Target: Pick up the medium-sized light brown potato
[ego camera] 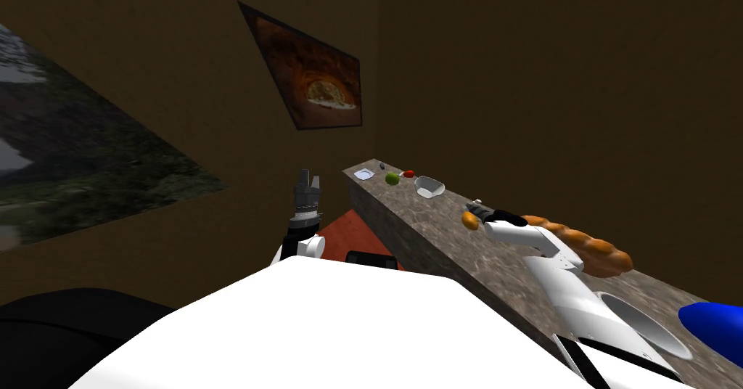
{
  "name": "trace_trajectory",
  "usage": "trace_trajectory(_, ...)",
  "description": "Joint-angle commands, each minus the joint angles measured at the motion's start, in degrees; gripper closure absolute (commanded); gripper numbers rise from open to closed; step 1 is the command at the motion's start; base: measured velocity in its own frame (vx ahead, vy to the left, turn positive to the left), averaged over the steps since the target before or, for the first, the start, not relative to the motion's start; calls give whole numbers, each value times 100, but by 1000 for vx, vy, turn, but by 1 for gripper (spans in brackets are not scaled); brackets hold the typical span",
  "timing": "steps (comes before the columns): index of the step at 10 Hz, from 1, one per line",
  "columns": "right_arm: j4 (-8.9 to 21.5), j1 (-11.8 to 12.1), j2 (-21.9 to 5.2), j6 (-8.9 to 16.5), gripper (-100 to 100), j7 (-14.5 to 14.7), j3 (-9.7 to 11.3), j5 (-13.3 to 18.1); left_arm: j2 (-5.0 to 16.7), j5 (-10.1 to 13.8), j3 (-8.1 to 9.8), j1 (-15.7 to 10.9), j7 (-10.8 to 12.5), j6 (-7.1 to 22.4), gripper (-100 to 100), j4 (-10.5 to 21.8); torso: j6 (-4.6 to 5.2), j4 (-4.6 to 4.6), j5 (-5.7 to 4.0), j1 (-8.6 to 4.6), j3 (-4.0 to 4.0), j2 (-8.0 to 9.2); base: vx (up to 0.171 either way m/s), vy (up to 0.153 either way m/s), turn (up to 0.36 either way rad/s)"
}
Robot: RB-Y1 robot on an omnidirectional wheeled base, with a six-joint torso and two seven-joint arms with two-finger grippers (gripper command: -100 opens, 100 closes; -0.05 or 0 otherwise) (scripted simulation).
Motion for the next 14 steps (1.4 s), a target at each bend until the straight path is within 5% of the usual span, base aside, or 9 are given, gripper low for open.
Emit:
trace_trajectory(1,177,-66,-115,286,-100,144,-10,-61,0,0,0,0,0,0,0,0,0,0,0,0,0,0,31,34,119)
trace_trajectory(2,177,-66,-115,317,-100,144,-10,-61,0,0,1,1,0,0,0,0,5,-1,-1,-2,0,1,14,15,-22)
trace_trajectory(7,971,-227,-726,1255,-100,842,-98,-350,0,0,1,1,0,0,0,0,5,-2,-1,0,-4,-5,44,40,168)
trace_trajectory(9,1023,-227,-726,1495,-100,842,-98,-350,0,0,1,1,0,0,0,0,6,-2,-2,-4,-4,-5,34,15,39)
trace_trajectory(12,1559,-280,-1075,2018,-100,1269,-117,-546,0,0,1,1,0,0,0,0,7,-1,-1,-2,-1,0,41,33,163)
trace_trajectory(14,1559,-280,-1075,2234,-100,1269,-117,-546,0,0,1,1,0,0,0,0,7,-2,-2,-4,-3,-5,38,10,48)
